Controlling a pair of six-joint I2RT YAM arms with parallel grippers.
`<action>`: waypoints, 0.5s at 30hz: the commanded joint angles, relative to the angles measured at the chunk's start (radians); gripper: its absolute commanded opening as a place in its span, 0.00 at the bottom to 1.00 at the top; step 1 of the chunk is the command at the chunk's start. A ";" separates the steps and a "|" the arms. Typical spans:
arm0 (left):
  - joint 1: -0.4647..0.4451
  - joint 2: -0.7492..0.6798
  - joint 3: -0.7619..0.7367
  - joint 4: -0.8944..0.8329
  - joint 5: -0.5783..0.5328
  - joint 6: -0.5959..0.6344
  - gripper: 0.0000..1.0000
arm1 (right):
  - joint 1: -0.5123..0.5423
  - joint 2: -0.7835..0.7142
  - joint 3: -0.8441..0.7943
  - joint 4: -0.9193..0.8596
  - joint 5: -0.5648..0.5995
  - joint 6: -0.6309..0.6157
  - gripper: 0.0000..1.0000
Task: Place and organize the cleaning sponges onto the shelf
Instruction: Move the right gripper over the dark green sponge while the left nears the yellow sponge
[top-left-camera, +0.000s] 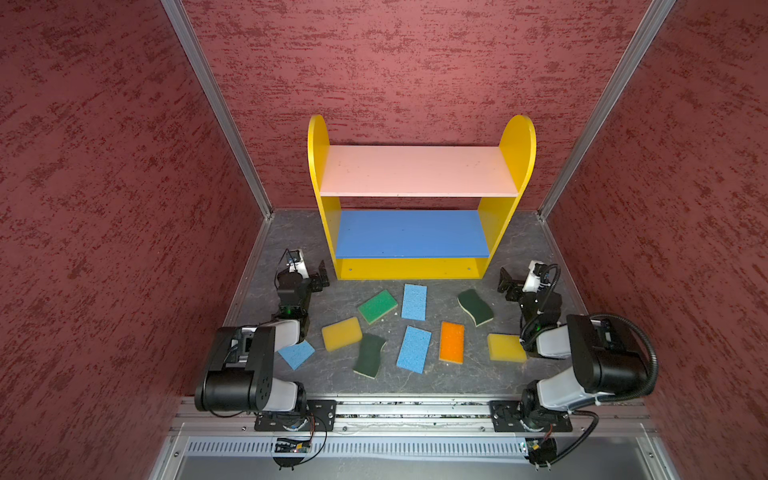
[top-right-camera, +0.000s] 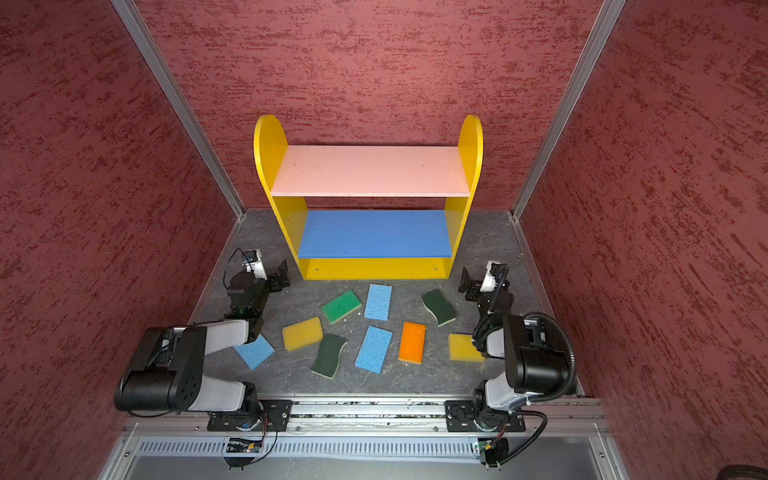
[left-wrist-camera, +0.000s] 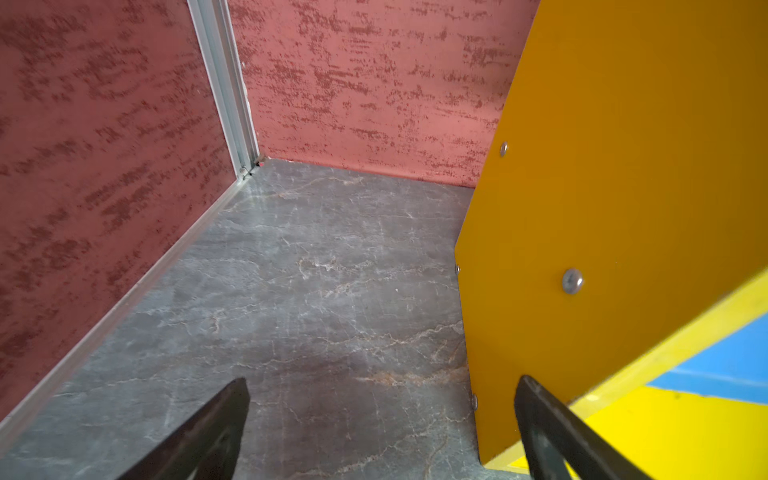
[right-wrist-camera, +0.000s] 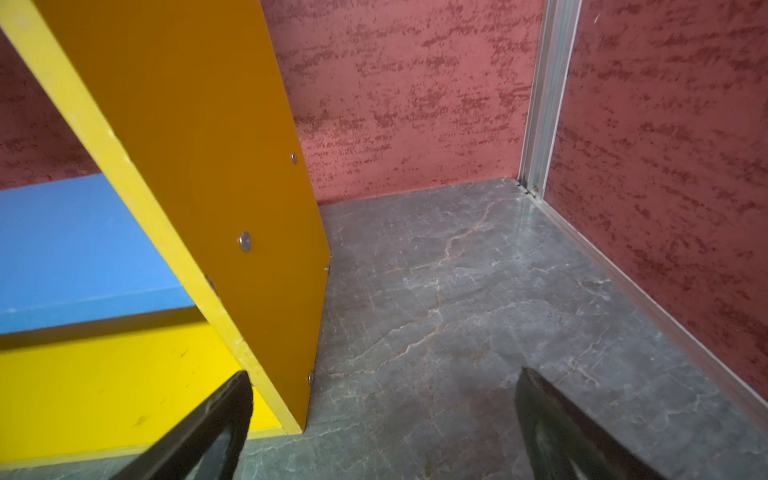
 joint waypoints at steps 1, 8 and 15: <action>-0.022 -0.064 0.064 -0.153 -0.044 0.037 1.00 | 0.008 -0.083 0.032 -0.080 0.055 -0.012 0.99; -0.126 -0.196 0.104 -0.315 -0.200 0.089 0.99 | 0.024 -0.285 0.034 -0.235 0.209 0.019 0.99; -0.225 -0.347 0.142 -0.577 -0.270 0.014 1.00 | 0.043 -0.472 0.122 -0.513 0.242 0.070 0.99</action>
